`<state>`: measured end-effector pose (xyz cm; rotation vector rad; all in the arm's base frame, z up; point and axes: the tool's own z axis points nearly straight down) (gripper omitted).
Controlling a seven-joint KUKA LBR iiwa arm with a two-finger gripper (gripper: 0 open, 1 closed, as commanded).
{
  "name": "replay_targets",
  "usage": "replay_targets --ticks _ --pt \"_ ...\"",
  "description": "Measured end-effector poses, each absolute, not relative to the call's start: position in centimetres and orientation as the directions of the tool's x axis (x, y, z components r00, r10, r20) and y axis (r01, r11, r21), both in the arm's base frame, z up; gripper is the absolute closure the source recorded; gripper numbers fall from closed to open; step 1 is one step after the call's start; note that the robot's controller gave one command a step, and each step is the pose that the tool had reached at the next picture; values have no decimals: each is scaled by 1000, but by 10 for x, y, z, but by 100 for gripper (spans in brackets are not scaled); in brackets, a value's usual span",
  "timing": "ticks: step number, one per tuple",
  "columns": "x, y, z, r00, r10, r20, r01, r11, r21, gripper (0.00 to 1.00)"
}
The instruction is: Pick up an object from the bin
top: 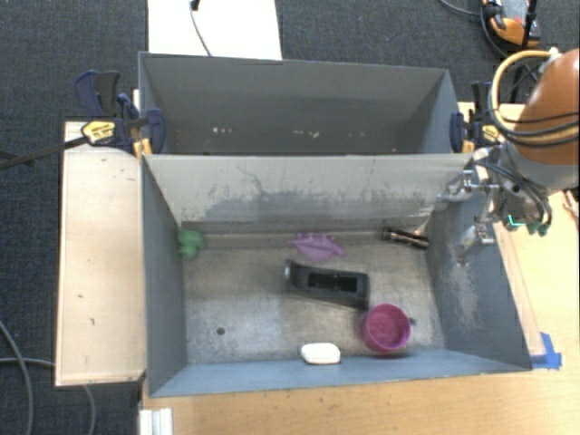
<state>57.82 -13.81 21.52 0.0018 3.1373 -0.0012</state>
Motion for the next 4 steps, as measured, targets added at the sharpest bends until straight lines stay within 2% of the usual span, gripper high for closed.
replay_targets --ticks 1,2,3,4 --pt "556 -114 162 -1000 -23 -8 -23 1000 -2 0" --pt "555 -102 127 -975 -224 3 -224 975 1 0" --pt "522 -76 108 -933 -360 -6 -360 933 -2 0" --pt "509 -72 97 -955 -295 -3 -295 955 -3 0"
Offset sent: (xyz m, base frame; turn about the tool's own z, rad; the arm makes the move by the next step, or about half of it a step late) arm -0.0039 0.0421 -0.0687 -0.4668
